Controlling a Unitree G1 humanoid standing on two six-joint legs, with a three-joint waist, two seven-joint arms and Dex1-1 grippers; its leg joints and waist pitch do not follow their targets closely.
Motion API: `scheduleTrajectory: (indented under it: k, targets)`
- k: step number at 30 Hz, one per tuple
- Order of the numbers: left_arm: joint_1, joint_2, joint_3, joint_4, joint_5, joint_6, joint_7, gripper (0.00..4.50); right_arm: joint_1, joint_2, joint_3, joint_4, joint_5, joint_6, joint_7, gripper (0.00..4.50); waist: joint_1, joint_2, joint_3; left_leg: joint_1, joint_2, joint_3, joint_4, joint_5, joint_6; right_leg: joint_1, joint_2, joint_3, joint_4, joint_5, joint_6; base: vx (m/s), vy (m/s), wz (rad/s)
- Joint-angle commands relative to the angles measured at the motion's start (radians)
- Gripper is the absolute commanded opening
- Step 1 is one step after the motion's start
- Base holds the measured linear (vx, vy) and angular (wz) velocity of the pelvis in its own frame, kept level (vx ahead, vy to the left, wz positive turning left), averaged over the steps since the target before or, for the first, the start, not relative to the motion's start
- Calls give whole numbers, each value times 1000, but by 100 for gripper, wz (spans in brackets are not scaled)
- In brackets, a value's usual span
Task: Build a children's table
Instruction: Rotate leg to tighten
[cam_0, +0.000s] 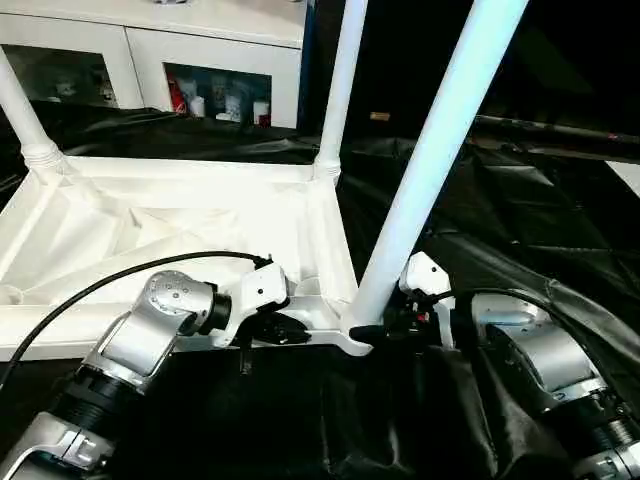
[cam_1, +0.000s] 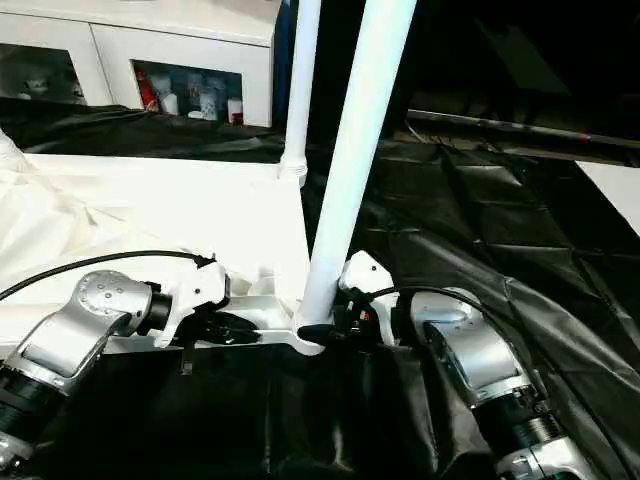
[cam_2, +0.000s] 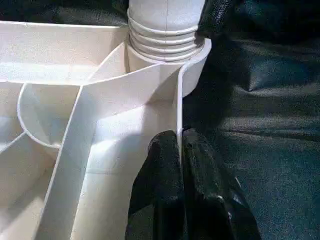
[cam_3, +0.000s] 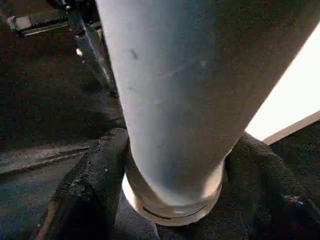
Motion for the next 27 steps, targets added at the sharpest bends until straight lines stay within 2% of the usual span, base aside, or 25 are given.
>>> scheduleTrajectory:
  k: [1, 2, 3, 4, 5, 6, 7, 8, 9, 10, 12, 13, 15, 16, 17, 18, 20, 21, 22, 23, 24, 25, 26, 27]
  targets:
    - [-37, -91, 7, 59, 13, 25, 129, 0, -18, 90, -39, 108, -23, -1, -175, 264, -3, 9, -43, 26, 100, -54, -83, -316, -55, 11, -111, 67, -96, -270, -213, 0, 0, 0]
    - [-37, -91, 7, 59, 13, 25, 129, 0, -18, 90, -39, 108, -23, -1, -175, 264, -5, 10, -42, 27, 100, -55, -85, -329, -65, 7, -111, 67, -98, -298, -209, 0, 0, 0]
    - [-49, -115, 13, 80, 27, 37, 179, 0, -19, 122, -53, 137, -30, -2, -234, 264, -7, 8, -43, 27, 100, -60, -85, -352, -79, 8, -115, 65, -101, -351, -193, 0, 0, 0]
    - [-60, -141, 17, 101, 39, 52, 226, 0, -21, 159, -68, 166, -36, -2, -300, 264, -8, 7, -45, 25, 101, -63, -86, -354, -88, 11, -116, 63, -100, -364, -186, 0, 0, 0]
    - [-69, -163, 19, 119, 49, 65, 264, 0, -25, 188, -81, 187, -39, 3, -354, 263, -17, 7, -43, 24, 101, -66, -91, -379, -101, 5, -112, 61, -102, -382, -171, 0, 0, 0]
    - [-79, -187, 19, 142, 65, 73, 309, 0, -30, 220, -94, 208, -40, 18, -408, 263, -18, 9, -43, 28, 101, -66, -90, -392, -104, 0, -114, 63, -104, -392, -169, 0, 0, 0]
    - [-96, -225, 18, 178, 84, 86, 370, 0, -45, 268, -112, 245, -50, 33, -502, 263, -21, 5, -44, 32, 100, -65, -88, -398, -105, -3, -115, 65, -107, -398, -167, 0, 0, 0]
    - [-96, -225, 18, 178, 84, 86, 370, 0, -45, 268, -112, 245, -50, 33, -502, 262, -21, 5, -44, 32, 100, -65, -88, -398, -105, -3, -115, 65, -107, -398, -167, 0, 0, 0]
    - [-113, -262, 22, 204, 89, 109, 416, 0, -66, 310, -128, 278, -53, 46, -579, 262, -26, 5, -41, 31, 98, -65, -87, -408, -99, -3, -117, 66, -114, -431, -155, 0, 0, 0]
    - [-127, -294, 21, 224, 93, 122, 444, 0, -89, 346, -138, 310, -64, 55, -646, 262, -28, 9, -39, 36, 97, -67, -86, -436, -106, -11, -117, 66, -121, -476, -142, 0, 0, 0]
    - [-154, -352, 6, 258, 104, 129, 470, 0, -140, 415, -147, 368, -83, 59, -736, 262, -36, 9, -36, 37, 96, -73, -89, -479, -117, -12, -117, 61, -127, -532, -120, 0, 0, 0]
    - [-164, -367, -5, 268, 109, 125, 467, 0, -154, 434, -139, 375, -90, 46, -736, 262, -36, 20, -40, 37, 97, -79, -92, -502, -127, -8, -117, 59, -127, -531, -105, 0, 0, 0]
    - [-171, -378, -11, 278, 115, 123, 468, 0, -165, 447, -135, 382, -96, 32, -734, 262, -37, 18, -43, 37, 99, -78, -101, -503, -132, -6, -109, 58, -124, -443, -104, 0, 0, 0]
    - [-184, -387, -20, 289, 122, 116, 461, 0, -174, 456, -137, 377, -90, 12, -718, 296, -34, 20, -43, 38, 97, -75, -101, -506, -129, -10, -109, 61, -123, -411, -110, 0, 0, 0]
    - [-184, -387, -20, 289, 123, 116, 461, 0, -174, 456, -137, 377, -90, 11, -717, 317, -33, 20, -42, 41, 97, -73, -100, -508, -126, -13, -109, 63, -123, -405, -114, 0, 0, 0]
    - [-190, -377, -21, 285, 125, 111, 445, 0, -174, 442, -138, 363, -81, 3, -687, 331, -30, 25, -42, 41, 96, -72, -99, -507, -120, -12, -112, 65, -123, -397, -121, 0, 0, 0]
    - [-191, -373, -21, 283, 125, 110, 440, 0, -173, 435, -137, 358, -79, 3, -676, 333, -30, 22, -42, 40, 96, -71, -99, -508, -113, -12, -111, 65, -125, -406, -122, 0, 0, 0]
    - [-184, -349, -22, 272, 124, 94, 407, 0, -161, 399, -137, 329, -80, 3, -635, 343, -29, 21, -42, 40, 97, -71, -98, -503, -107, -11, -113, 66, -127, -409, -122, 0, 0, 0]
    - [-180, -340, -23, 267, 123, 87, 394, 0, -156, 385, -136, 316, -78, 8, -618, 359, -24, 21, -43, 38, 98, -69, -97, -477, -97, -7, -114, 68, -126, -392, -121, 0, 0, 0]
    - [-166, -308, -26, 247, 120, 77, 353, 0, -135, 333, -122, 265, -77, 20, -547, 373, -23, 20, -43, 37, 98, -67, -98, -461, -91, -6, -114, 69, -125, -376, -123, 0, 0, 0]
    - [-151, -282, -30, 224, 114, 61, 317, 0, -116, 293, -112, 230, -79, 17, -500, 373, -20, 14, -44, 34, 99, -64, -98, -426, -78, -1, -111, 68, -121, -341, -127, 0, 0, 0]
    - [-151, -282, -30, 224, 114, 61, 317, 0, -116, 293, -112, 230, -79, 17, -500, 373, -16, 15, -50, 25, 102, -63, -97, -357, -60, 8, -112, 69, -111, -266, -135, 0, 0, 0]
    - [-127, -238, -34, 178, 100, 57, 261, 0, -82, 223, -95, 166, -73, 11, -410, 373, -18, 5, -51, 22, 104, -61, -96, -325, -50, 12, -110, 68, -107, -233, -141, 0, 0, 0]
    - [-123, -230, -34, 171, 96, 53, 248, 0, -78, 213, -93, 158, -71, 11, -396, 373, -15, 10, -53, 19, 103, -57, -93, -284, -31, 13, -110, 66, -101, -193, -156, 0, 0, 0]
